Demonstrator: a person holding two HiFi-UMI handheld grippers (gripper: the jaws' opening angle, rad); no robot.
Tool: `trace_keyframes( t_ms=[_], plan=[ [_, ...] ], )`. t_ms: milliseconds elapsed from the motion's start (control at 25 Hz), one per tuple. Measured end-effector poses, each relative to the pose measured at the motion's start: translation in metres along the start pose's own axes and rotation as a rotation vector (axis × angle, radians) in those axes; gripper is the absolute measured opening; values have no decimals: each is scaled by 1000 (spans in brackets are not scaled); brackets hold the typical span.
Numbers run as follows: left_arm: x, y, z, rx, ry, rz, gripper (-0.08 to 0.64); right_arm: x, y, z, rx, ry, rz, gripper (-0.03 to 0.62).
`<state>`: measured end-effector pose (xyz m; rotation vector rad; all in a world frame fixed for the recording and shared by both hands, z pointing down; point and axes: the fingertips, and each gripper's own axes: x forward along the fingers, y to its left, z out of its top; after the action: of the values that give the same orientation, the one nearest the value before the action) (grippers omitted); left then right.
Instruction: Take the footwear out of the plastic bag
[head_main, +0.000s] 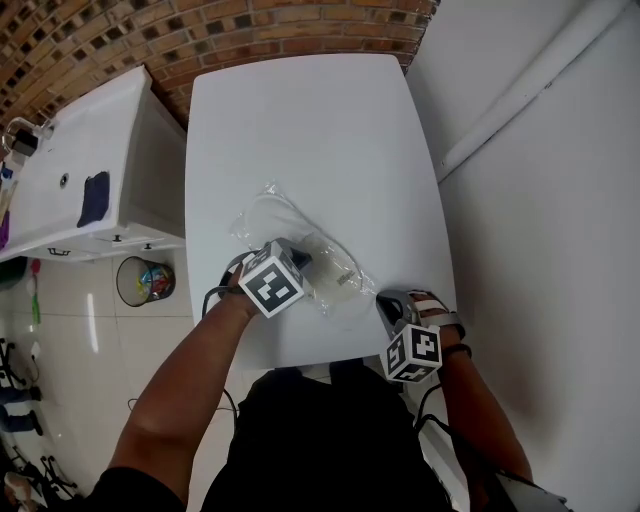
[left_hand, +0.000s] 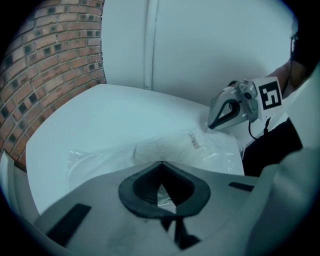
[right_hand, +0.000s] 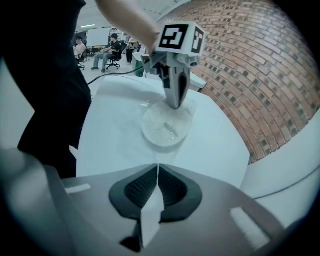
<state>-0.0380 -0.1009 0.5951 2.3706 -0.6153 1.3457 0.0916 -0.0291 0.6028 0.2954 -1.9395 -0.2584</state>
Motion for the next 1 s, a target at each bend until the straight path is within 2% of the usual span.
trace_keyframes(
  t_ms=[80,160,200,320,440,520,600,760,880,1000],
  plan=[
    [0,-6,-11,-35,10,-12,8,-3,-7,-1,42,-15,-2,39],
    [0,-8,-16,-72,10,-15,8,-11,-15,-5,102,-25,-10,125],
    [0,-7,-16,-82,6,-9,8,-18,-21,-7,142,-30,-28,132],
    [-4,0,-11,-78,-15,36,8,-43,-37,3,329,-101,-62,85],
    [0,-4,-15,-104,-9,34,8,-46,-29,41,571,-235,30,29],
    [2,-4,-15,-110,-8,38,8,-29,-12,58,698,-259,109,21],
    [2,-4,-12,-104,-14,48,8,-8,6,61,698,-196,137,17],
    [-1,-3,-8,-93,-16,57,8,14,31,52,543,-60,119,3],
    [-3,-7,-13,-99,1,43,8,21,41,43,512,-15,142,3],
    [-4,-13,-19,-96,12,33,8,23,42,34,471,-12,137,3]
  ],
)
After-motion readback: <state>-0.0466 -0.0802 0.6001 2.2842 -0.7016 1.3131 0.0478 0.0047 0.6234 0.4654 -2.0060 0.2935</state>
